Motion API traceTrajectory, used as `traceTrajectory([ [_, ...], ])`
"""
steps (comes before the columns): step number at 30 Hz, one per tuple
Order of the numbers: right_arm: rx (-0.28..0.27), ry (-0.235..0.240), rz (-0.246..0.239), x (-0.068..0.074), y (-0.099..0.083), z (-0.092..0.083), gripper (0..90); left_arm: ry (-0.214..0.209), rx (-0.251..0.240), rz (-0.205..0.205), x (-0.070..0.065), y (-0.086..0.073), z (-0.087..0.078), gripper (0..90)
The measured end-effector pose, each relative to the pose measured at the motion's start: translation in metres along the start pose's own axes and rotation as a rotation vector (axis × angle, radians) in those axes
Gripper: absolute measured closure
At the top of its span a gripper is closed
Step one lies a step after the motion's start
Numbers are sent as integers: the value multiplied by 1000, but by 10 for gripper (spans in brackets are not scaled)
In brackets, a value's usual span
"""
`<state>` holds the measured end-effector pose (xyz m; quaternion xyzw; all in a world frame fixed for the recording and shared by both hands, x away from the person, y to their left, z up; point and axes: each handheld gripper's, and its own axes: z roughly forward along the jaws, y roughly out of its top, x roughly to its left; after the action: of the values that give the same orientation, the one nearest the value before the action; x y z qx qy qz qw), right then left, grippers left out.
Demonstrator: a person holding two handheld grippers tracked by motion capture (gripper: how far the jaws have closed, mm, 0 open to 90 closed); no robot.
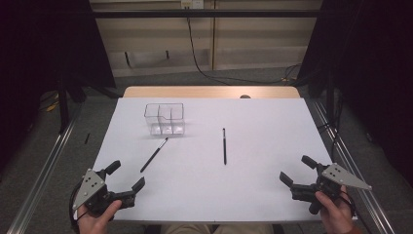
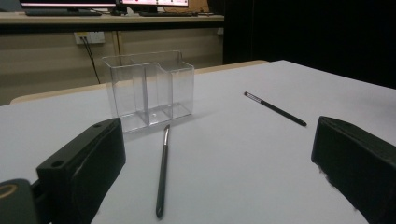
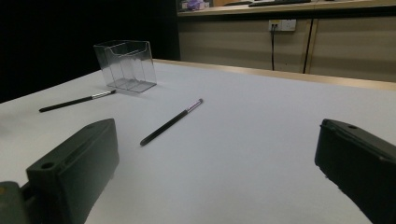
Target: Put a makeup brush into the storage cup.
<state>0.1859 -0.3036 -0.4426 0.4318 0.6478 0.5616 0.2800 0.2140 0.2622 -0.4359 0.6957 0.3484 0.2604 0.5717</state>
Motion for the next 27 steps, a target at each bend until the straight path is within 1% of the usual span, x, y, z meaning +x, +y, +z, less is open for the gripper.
traceTrajectory([
  [3,-1,3,2,0,0,1,0,-10,5,0,-1,0,1,29],
  [4,-1,3,2,0,0,1,0,-15,3,-12,-2,0,2,29],
  [5,3,5,0,-1,-1,1,0,-16,10,-11,-2,0,3,29],
  [8,-1,5,9,-2,-1,1,0,-20,13,-10,-2,0,3,29],
  [10,4,11,6,-2,-1,2,0,-22,16,-14,-2,0,3,29],
  [14,8,18,5,0,-1,2,0,-46,26,-11,-4,1,4,30],
  [16,9,19,6,0,-1,2,0,-49,28,-12,-4,1,4,30],
  [19,10,25,7,1,-1,2,0,-52,50,-9,-4,2,8,34],
  [20,10,25,7,1,-1,2,0,-52,50,-9,-4,2,8,39],
  [21,10,25,-1,1,-1,2,0,-65,65,-6,-3,2,9,41],
  [22,10,25,-1,1,-1,2,0,-65,65,-6,-3,2,9,42],
  [24,14,30,-2,2,-1,3,0,-84,79,2,-3,3,13,43],
  [27,19,35,-6,3,-1,3,0,-86,93,10,-3,4,15,47],
])
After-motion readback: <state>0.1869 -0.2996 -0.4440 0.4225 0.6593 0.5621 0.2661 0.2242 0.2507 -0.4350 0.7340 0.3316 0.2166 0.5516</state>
